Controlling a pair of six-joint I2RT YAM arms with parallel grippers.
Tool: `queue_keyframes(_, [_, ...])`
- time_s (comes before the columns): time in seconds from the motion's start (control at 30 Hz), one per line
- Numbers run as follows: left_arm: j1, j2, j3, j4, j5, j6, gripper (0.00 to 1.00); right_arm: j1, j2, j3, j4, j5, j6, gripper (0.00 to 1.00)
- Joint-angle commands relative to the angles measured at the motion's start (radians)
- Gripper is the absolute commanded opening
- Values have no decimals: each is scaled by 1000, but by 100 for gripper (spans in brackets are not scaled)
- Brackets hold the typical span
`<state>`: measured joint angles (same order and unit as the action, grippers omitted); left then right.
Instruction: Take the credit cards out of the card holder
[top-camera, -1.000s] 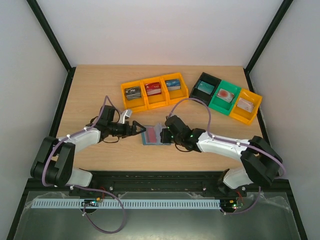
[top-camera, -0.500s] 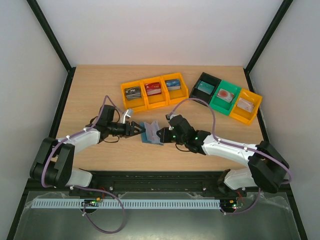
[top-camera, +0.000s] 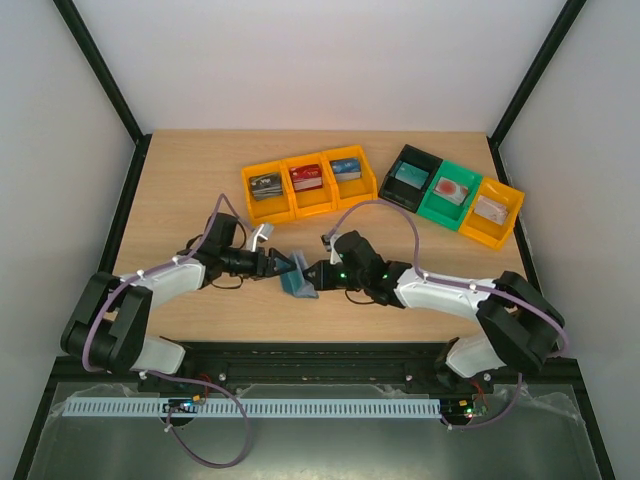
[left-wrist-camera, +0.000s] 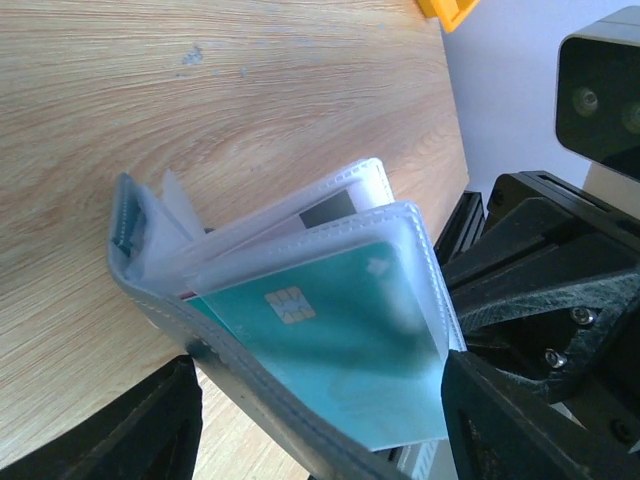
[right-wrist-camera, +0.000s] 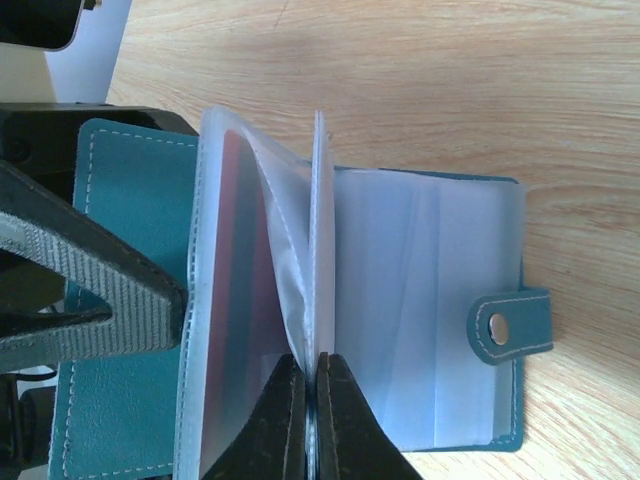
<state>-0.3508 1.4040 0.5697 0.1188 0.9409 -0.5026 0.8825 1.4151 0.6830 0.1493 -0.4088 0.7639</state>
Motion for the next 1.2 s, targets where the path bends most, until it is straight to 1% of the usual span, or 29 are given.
queue_keyframes(0.0, [-5,14,-10,-24,-44,44,65,1,11,28,85,-76,-3,2])
queue_keyframes(0.07, [-5,18,-11,-33,-64,52,59,2,13,30,84,-94,-10,2])
queue_keyframes(0.1, [-5,21,-12,-35,-69,56,54,1,14,29,82,-98,-16,2])
queue_keyframes(0.13, [-5,22,-14,-37,-73,57,48,2,11,29,79,-99,-21,2])
queue_keyframes(0.3, [-9,26,-7,-46,-76,70,11,1,1,10,69,-79,-28,2])
queue_keyframes(0.33, [-10,25,-6,-49,-78,74,5,2,2,8,58,-63,-30,2])
queue_keyframes(0.37, [-10,22,-3,-54,-79,81,3,0,2,6,42,-44,-31,2])
queue_keyframes(0.4, [-10,19,-1,-59,-81,88,2,0,2,6,26,-23,-34,3])
queue_keyframes(0.43, [-10,16,3,-65,-83,95,2,0,2,4,5,6,-35,7])
queue_keyframes(0.47, [-10,12,7,-72,-83,105,2,0,1,4,-18,27,-38,15])
queue_keyframes(0.53, [-10,6,17,-92,-91,125,2,-2,-10,5,-67,72,-51,40])
queue_keyframes(0.63, [-10,-3,47,-136,-116,169,2,-4,-55,-1,-131,134,-97,82])
queue_keyframes(0.7, [-14,-10,80,-199,-140,224,2,-5,-104,-13,-157,178,-139,99])
queue_keyframes(0.73, [-24,-14,106,-243,-168,271,2,-6,-134,-19,-166,197,-165,99])
queue_keyframes(0.77, [-44,-18,144,-298,-227,330,2,-6,-164,-24,-174,213,-184,99])
queue_keyframes(0.87, [-137,-19,281,-464,-463,517,2,-6,-250,-35,-178,225,-217,99])
queue_keyframes(0.9, [-168,-19,318,-495,-548,554,2,-5,-273,-39,-166,224,-221,99])
queue_keyframes(0.93, [-192,-17,346,-513,-603,576,2,-6,-291,-44,-149,223,-220,99])
queue_keyframes(0.97, [-207,-13,361,-523,-635,579,2,-6,-304,-48,-127,221,-215,99])
queue_keyframes(1.03, [-217,-6,369,-529,-631,572,2,-6,-299,-54,-76,198,-203,99])
queue_keyframes(1.17, [-228,0,352,-519,-636,570,2,-6,-235,-55,-14,204,-164,99])
